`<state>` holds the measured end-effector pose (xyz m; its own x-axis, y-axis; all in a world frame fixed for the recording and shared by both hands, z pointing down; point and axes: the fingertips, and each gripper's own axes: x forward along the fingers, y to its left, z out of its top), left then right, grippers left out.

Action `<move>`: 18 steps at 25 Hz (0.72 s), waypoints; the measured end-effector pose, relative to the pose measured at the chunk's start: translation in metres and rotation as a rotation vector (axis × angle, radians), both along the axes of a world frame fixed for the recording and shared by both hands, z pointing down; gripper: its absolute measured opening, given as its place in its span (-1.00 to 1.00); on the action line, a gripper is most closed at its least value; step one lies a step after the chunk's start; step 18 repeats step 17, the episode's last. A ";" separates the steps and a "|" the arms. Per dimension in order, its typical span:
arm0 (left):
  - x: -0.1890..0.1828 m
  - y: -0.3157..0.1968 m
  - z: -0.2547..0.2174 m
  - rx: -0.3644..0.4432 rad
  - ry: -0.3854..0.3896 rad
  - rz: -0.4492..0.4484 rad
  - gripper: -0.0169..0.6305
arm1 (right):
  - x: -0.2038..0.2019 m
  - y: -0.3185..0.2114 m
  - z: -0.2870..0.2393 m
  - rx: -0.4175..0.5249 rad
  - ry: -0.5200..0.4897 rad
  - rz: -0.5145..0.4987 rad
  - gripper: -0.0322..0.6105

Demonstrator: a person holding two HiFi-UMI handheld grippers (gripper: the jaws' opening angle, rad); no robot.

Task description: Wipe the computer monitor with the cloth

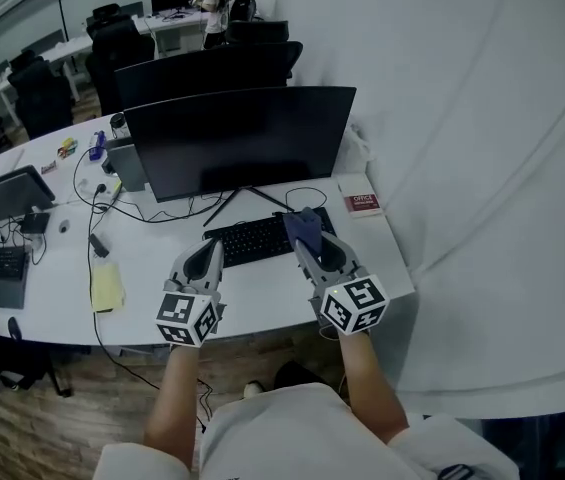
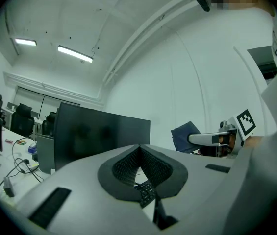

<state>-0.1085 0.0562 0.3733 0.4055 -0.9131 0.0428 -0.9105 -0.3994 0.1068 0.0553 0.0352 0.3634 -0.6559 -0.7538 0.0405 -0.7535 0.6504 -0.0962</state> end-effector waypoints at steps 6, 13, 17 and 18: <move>0.012 0.005 -0.014 0.022 -0.008 0.003 -0.93 | 0.014 0.004 -0.010 0.011 -0.003 -0.002 -0.48; 0.027 0.004 -0.021 0.021 -0.001 -0.014 -0.93 | 0.033 0.003 -0.013 0.009 0.003 -0.015 -0.48; 0.039 0.010 -0.018 0.008 -0.006 -0.005 -0.93 | 0.045 0.007 -0.012 -0.003 0.001 -0.013 -0.48; 0.039 0.010 -0.018 0.008 -0.006 -0.005 -0.93 | 0.045 0.007 -0.012 -0.003 0.001 -0.013 -0.48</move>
